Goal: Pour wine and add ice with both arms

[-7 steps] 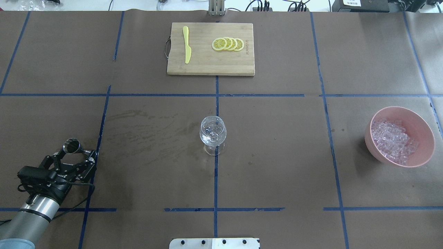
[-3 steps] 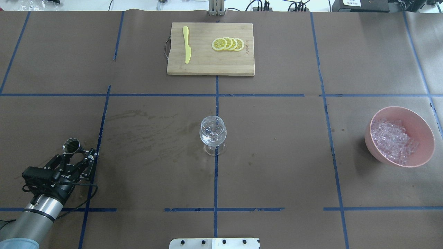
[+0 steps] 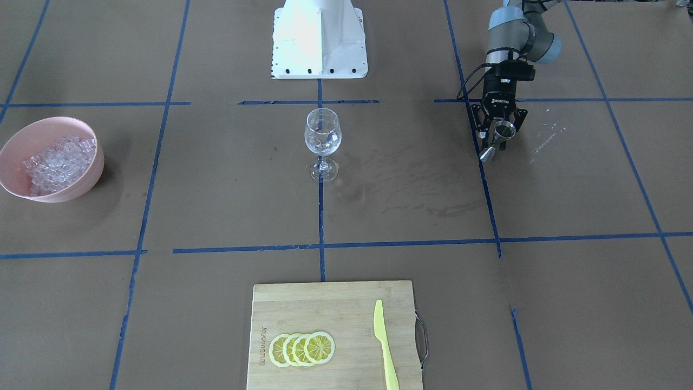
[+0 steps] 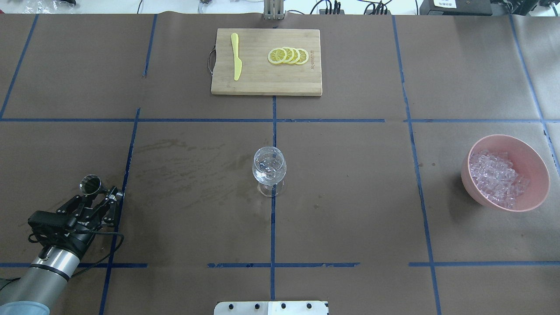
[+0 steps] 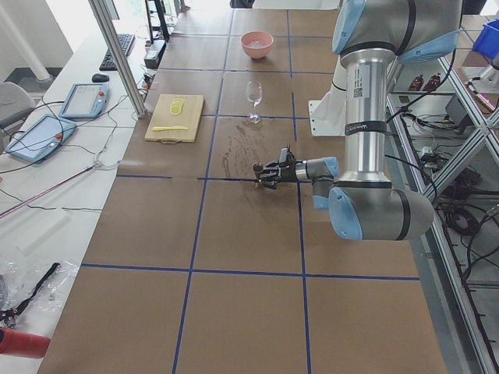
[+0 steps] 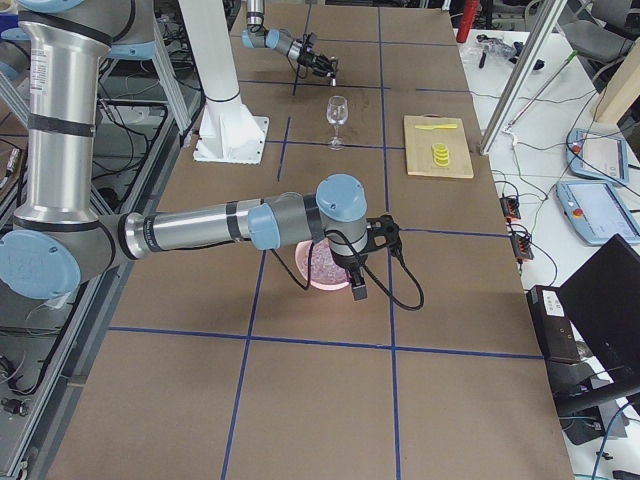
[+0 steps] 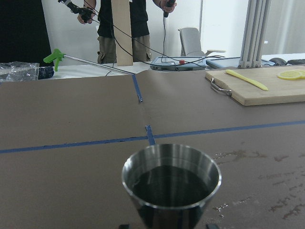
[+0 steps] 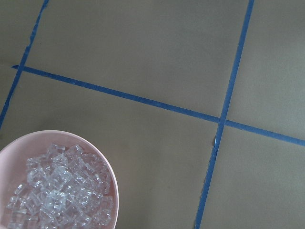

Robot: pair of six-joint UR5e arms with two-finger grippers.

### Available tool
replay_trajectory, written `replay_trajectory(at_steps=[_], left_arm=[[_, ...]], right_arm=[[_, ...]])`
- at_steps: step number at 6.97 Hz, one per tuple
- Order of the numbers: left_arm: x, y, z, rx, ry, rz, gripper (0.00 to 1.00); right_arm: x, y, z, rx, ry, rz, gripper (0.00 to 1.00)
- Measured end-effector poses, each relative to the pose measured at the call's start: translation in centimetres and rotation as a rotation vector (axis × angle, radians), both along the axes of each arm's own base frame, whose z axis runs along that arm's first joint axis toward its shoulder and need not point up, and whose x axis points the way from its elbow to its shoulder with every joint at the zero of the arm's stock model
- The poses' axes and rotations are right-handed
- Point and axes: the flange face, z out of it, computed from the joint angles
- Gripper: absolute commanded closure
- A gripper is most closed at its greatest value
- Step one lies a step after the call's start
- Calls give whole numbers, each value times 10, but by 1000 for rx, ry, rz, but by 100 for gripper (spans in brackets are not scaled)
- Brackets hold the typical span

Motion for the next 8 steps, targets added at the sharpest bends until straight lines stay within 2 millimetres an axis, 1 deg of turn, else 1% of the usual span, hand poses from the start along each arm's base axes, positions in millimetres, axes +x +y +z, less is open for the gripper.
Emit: replay_trajectory(at_steps=[2,3,5,8], left_arm=[[0,0,0,0,1,-1,51],[0,0,0,0,1,-1,53],[0,0,0,0,2,-2,100],[-2,-1,-2,1,3,-3,100]], right_arm=[[0,-1,-1,1,0,0,0],[0,-1,-1,2,0,0,0],[0,-1,-1,2,0,0,0],[0,-1,-1,2,0,0,0]])
